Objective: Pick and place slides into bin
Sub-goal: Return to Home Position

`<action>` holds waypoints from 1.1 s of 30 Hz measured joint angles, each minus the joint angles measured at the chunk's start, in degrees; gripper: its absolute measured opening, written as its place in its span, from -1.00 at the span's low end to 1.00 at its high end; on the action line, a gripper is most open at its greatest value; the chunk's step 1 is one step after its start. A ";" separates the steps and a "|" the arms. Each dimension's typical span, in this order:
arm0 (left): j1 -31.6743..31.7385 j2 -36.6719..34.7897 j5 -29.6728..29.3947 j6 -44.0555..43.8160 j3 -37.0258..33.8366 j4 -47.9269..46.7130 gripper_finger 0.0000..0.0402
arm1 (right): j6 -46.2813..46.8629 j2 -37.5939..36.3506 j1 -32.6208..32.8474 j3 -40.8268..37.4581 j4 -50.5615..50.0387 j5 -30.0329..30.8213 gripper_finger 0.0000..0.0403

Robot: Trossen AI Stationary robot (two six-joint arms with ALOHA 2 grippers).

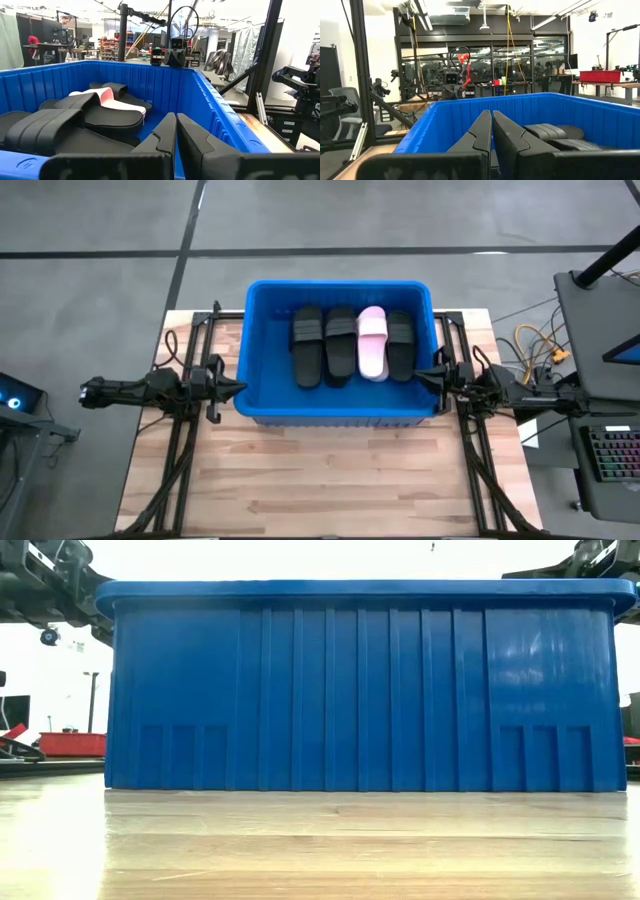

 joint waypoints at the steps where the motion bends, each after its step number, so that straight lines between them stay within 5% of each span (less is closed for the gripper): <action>1: 0.00 0.06 0.00 0.00 0.00 -0.04 -1.00 | 0.03 0.00 0.00 0.00 0.00 0.00 -0.96; 33: 0.00 0.41 -0.07 -0.28 0.00 0.02 -1.00 | -1.60 0.24 -0.04 -0.31 6.55 0.04 -0.96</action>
